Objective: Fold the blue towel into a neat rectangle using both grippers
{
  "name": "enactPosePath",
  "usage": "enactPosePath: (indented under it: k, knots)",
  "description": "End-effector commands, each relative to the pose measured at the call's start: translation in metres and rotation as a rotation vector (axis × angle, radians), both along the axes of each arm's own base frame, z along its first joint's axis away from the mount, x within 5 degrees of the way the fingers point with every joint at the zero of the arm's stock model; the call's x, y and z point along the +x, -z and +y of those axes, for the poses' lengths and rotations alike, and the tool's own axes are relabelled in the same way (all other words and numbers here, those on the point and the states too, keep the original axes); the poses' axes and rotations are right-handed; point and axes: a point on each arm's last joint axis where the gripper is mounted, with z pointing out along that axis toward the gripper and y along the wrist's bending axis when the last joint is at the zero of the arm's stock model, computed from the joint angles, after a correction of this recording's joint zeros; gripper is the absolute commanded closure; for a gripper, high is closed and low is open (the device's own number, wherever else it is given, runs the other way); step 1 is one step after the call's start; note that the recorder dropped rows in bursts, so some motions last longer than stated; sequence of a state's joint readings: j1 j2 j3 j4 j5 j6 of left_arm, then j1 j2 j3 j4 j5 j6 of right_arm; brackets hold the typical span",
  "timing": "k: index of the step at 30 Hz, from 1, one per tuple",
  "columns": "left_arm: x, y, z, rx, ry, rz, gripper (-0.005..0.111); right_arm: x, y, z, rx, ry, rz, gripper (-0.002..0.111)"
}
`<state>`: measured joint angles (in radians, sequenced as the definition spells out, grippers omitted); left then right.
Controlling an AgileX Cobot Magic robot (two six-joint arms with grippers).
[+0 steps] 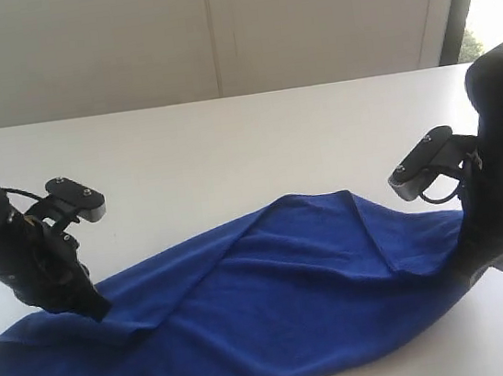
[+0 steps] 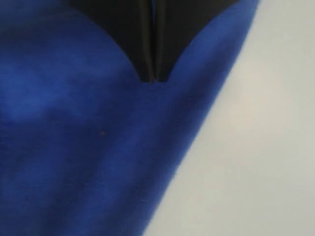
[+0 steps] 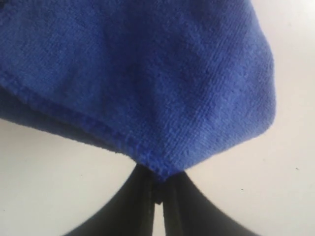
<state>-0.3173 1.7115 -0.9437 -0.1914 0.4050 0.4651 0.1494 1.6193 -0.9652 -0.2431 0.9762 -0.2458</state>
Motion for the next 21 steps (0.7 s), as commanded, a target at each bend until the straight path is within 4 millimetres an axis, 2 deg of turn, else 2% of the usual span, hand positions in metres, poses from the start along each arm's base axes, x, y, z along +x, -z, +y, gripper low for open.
enactPosePath:
  k: [1, 5, 10, 13, 21]
  knots:
    - [-0.011, -0.016, -0.028, -0.173, 0.149, 0.098, 0.107, -0.001, -0.002, 0.000, 0.004, 0.011, -0.009, 0.108]
    - [-0.004, -0.007, -0.030, -0.177, 0.147, 0.066, 0.107, 0.000, -0.002, 0.000, 0.005, 0.014, -0.014, 0.108]
    - [0.011, 0.023, -0.027, -0.099, 0.134, 0.025, 0.107, -0.002, -0.002, 0.000, 0.001, 0.017, 0.000, 0.108]
    - [0.013, 0.038, -0.027, -0.079, 0.133, 0.046, 0.107, -0.005, -0.002, -0.001, -0.008, 0.023, 0.030, 0.108]
    - [0.021, 0.042, -0.023, -0.046, 0.128, -0.016, 0.107, -0.019, -0.005, -0.009, -0.103, 0.068, 0.182, 0.108]
